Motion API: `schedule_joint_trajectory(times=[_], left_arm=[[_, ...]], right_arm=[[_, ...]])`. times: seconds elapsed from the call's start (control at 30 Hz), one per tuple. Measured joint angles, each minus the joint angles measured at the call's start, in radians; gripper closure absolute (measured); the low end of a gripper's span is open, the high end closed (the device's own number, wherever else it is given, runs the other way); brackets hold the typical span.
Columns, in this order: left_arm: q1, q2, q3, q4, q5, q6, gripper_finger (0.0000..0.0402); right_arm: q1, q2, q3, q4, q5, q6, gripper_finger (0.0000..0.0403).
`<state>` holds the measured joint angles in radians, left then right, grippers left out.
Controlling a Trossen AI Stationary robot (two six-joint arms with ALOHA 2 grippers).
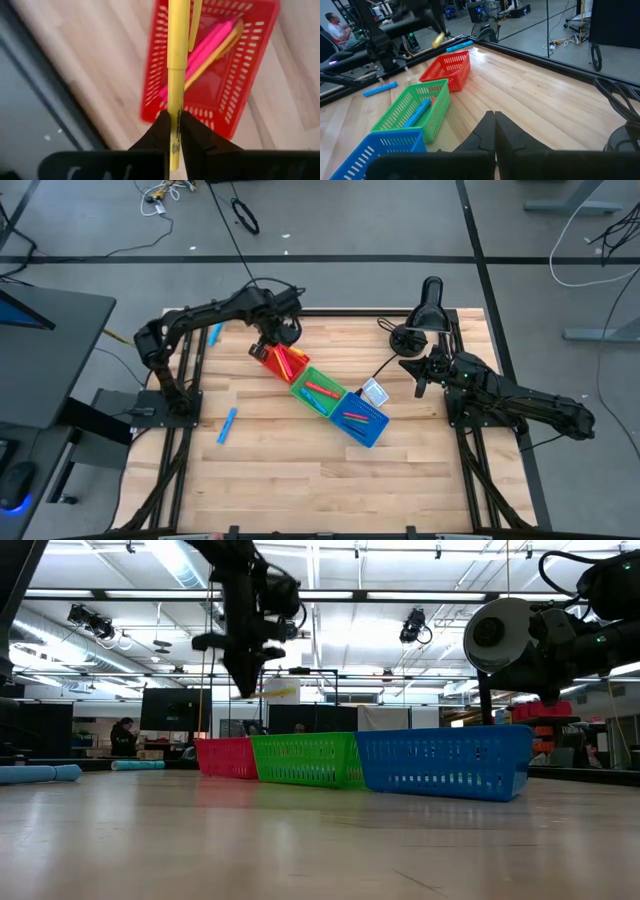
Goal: Pick & Place Markers
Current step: Put the yellow marker pen into the red bin, then put the bottom blue highlighter pen into the green bin
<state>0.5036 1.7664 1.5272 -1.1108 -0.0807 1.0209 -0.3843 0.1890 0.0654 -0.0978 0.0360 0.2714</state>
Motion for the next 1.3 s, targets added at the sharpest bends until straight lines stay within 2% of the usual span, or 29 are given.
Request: schedule_joint_trajectory(times=[0.3,0.67,1.0,1.3], left_arm=[[-0.015,-0.002,-0.218,0.222,0.034,0.073,0.038],[-0.006,0.0,-0.33,0.347,0.111,0.091,0.0379],[0.005,0.0,-0.33,0.339,0.079,0.023,0.0256],[0.01,-0.001,-0.33,0.36,0.074,0.0,0.0199]], right_arm=[[0.0,0.0,0.0,0.0,0.0,0.0,0.0403],[0.0,0.0,0.0,0.0,0.0,0.0,0.0403],[0.0,0.0,0.0,0.0,0.0,0.0,0.0403],[0.0,0.0,0.0,0.0,0.0,0.0,0.0403]])
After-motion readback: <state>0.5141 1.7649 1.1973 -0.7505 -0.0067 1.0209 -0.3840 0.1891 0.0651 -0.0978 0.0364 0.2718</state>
